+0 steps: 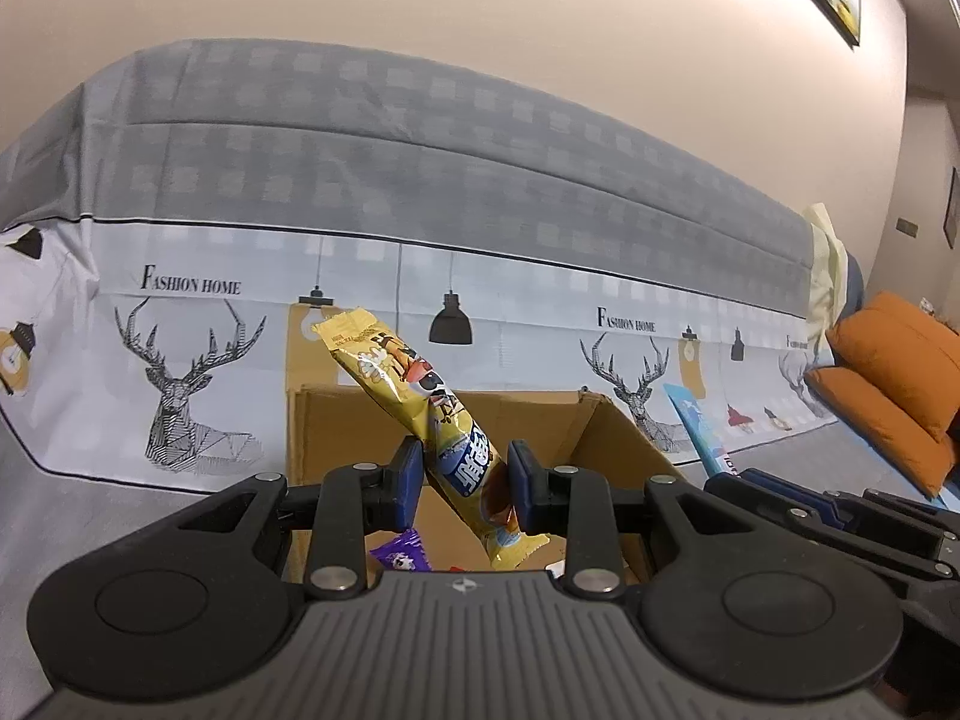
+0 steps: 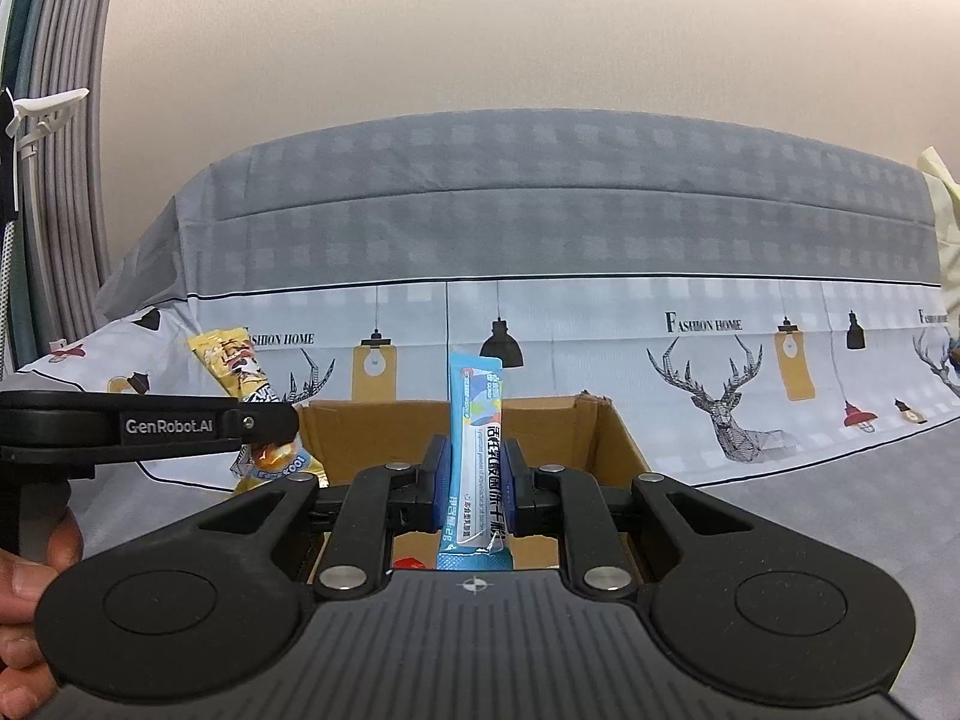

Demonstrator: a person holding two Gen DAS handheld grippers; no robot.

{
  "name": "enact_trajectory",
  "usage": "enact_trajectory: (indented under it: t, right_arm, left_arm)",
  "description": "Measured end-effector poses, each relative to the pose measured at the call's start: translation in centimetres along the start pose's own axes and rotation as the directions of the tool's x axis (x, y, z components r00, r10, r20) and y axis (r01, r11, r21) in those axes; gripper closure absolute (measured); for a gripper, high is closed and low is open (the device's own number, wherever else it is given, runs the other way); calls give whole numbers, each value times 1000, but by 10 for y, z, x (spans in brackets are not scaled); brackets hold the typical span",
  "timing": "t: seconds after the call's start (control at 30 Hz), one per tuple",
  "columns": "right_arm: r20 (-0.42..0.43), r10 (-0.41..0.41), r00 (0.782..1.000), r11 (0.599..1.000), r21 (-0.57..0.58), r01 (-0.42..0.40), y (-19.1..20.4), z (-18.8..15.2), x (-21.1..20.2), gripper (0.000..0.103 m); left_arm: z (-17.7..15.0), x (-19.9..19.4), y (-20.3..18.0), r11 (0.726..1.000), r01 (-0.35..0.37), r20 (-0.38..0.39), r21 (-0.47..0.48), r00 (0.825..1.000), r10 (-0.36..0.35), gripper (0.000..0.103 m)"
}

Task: Organize snacks
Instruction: 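Carry the yellow wrapper and blue stick over the box with both tools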

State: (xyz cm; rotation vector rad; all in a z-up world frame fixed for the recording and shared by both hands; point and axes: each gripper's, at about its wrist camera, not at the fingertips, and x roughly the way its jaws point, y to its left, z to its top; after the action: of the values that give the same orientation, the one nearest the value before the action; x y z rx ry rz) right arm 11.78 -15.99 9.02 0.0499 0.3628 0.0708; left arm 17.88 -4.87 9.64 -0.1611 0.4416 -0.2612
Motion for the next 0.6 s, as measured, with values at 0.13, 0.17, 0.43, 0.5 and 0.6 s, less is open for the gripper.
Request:
enact_trajectory:
  t: [0.13, 0.17, 0.43, 0.5, 0.6]
  right_arm:
    - [-4, -10, 1000, 1000, 1, 10, 0, 0, 2, 84]
    - [-3, -13, 1000, 1000, 2, 13, 0, -1, 1, 84]
    - [-7, -32, 999, 999, 14, 32, 3, -1, 5, 84]
    - [-10, -38, 999, 999, 19, 38, 3, -1, 6, 84]
    - [-15, -44, 999, 999, 25, 44, 3, -1, 8, 84]
  left_arm:
    - [0, 5, -6, 999, 1, 8, 39, 1000, -2, 70]
    - [1, 7, -7, 999, 1, 9, 45, 1000, -1, 70]
    - [2, 16, -14, 998, 8, 12, 62, 1000, -8, 70]
    - [2, 18, -14, 998, 9, 13, 63, 1000, -10, 70]
    - [2, 20, -15, 998, 13, 15, 60, 1000, -14, 70]
